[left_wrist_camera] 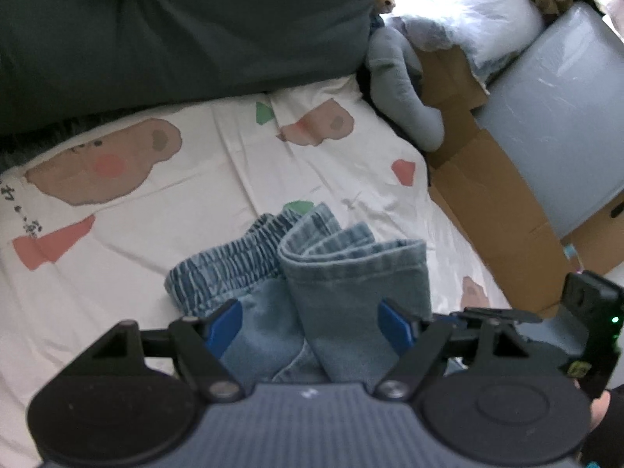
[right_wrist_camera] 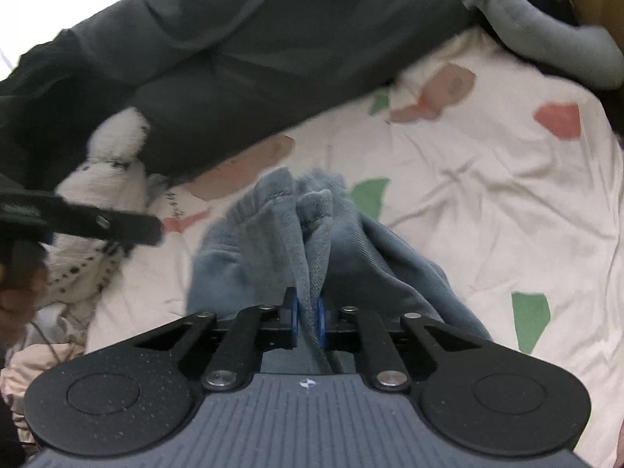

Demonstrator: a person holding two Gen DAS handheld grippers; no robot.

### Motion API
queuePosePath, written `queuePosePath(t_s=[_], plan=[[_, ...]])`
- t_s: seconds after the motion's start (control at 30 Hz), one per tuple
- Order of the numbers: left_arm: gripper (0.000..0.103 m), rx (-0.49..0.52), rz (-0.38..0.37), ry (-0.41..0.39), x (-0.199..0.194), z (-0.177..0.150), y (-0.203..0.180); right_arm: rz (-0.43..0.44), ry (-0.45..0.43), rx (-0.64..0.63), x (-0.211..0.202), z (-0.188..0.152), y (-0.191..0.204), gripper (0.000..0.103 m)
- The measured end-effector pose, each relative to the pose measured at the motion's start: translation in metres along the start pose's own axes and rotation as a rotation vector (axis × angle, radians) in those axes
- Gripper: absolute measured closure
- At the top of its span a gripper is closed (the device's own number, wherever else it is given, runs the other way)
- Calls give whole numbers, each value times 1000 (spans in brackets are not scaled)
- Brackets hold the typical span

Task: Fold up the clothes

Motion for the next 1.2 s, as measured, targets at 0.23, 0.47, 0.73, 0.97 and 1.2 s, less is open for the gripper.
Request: queuePosePath(t_s=[0.23,0.47,0.73,0.97,1.2], plan=[[24,-58,-60,-41,-24,-5,16,30,-17,-43,-17,14,43,94],[23,-107,-108,-56,-44,-15,31,56,20,-67,-3,4,87,94],[23,-159,-81,-55,-53,-20,63,40,69,-116,28,-15,122,94],[23,-178,-61,-53,-55,-25,78,71,116,-70,41,-17,126,80],[23,-170,-66,-49,-50,-28,79,59,57,-105,17,1,98,56]])
Point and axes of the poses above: each gripper's, at about its wrist camera, not at the fingertips, and x roughly the way its jaws point, y to its left, z to its top, the point moved 3 cm from there along x, roughly the way its jaws point, and after that the axes turned 12 degrees about -z, right-handed, at the moved point
